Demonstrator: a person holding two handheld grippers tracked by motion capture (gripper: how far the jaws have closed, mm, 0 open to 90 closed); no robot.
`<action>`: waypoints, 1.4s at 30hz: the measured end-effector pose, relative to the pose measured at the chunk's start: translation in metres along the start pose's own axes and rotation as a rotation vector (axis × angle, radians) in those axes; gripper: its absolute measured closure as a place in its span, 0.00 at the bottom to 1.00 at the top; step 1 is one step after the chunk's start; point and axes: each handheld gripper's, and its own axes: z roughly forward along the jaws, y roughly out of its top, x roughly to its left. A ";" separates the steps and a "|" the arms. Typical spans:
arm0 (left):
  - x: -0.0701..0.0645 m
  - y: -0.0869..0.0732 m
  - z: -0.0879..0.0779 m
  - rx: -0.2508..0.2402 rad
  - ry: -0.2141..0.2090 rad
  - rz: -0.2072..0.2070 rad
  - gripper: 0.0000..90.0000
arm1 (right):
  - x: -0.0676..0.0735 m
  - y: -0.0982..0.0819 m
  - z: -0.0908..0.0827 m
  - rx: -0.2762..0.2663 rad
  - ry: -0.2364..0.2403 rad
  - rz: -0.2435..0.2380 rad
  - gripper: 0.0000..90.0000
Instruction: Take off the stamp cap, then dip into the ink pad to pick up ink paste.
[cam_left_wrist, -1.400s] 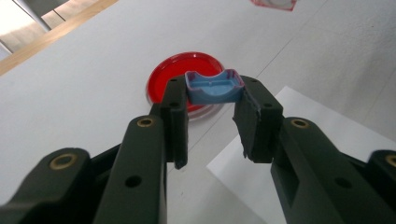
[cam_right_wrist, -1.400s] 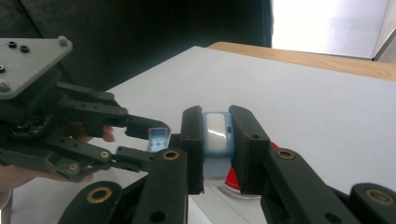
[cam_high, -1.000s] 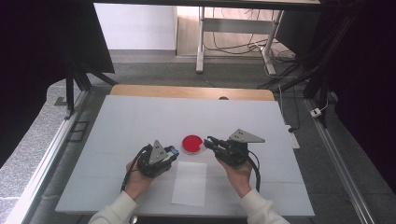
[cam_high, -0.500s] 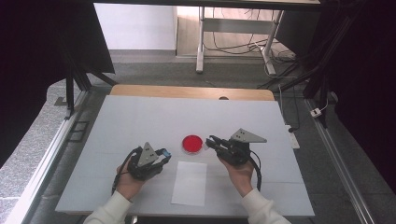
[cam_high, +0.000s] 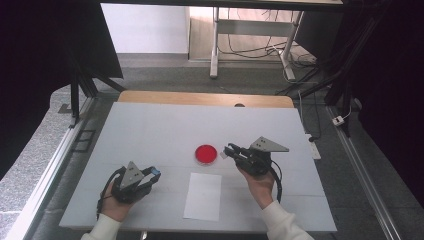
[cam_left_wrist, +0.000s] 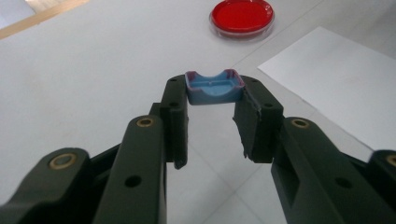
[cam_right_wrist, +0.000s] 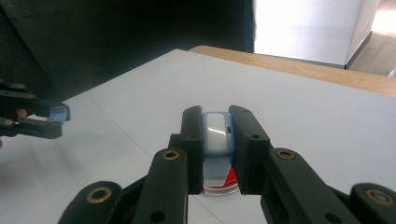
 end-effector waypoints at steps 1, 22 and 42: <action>0.001 -0.002 -0.002 0.002 0.002 -0.002 0.73 | -0.001 0.000 0.000 0.000 -0.001 -0.002 0.84; 0.010 -0.014 -0.006 0.003 0.014 -0.023 0.73 | -0.003 0.002 0.001 -0.007 0.006 -0.022 0.84; 0.011 -0.014 -0.003 0.009 0.011 -0.019 0.73 | 0.002 0.007 0.007 -0.011 0.027 -0.039 0.84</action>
